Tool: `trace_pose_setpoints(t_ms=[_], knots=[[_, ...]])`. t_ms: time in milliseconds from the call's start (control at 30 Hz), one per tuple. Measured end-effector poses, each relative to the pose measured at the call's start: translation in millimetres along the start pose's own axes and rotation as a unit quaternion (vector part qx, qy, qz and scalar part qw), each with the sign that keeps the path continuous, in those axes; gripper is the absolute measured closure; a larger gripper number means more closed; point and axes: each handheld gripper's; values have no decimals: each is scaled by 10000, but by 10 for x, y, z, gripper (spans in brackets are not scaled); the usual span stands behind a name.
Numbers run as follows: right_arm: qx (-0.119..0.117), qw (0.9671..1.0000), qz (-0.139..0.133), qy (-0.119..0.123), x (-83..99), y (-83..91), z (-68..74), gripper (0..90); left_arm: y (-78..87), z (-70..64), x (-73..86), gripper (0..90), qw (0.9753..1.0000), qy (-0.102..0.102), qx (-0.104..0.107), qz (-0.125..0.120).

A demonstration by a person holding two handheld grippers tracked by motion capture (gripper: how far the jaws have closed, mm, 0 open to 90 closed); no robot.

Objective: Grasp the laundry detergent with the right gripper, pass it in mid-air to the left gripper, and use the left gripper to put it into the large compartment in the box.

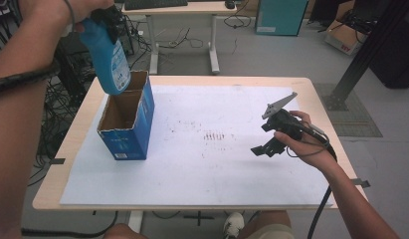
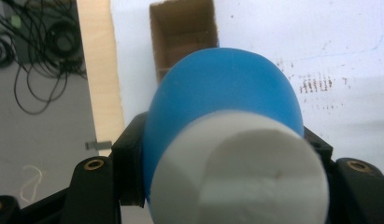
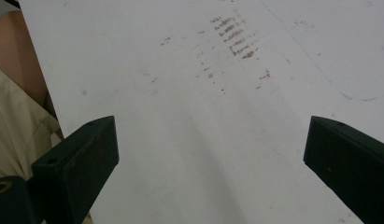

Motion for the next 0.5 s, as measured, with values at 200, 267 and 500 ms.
trace_pose_setpoints(t_ms=[200,267,500], knots=[[-11,10000,1,24,-3,-13,0,32,-153,82,-6,373,9996,251,124,72],[-25,10000,14,28,-2,-23,3,32,-195,118,-6,373,9996,229,139,84],[-11,10000,16,30,6,-21,17,32,-353,217,35,374,9995,299,115,39]])
Point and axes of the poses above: each handheld gripper's, and its own axes: y roughly backward along the jaws, x roughly out of its underside, z roughly to its left, and after that the axes turned 3 degrees about x, right-handed
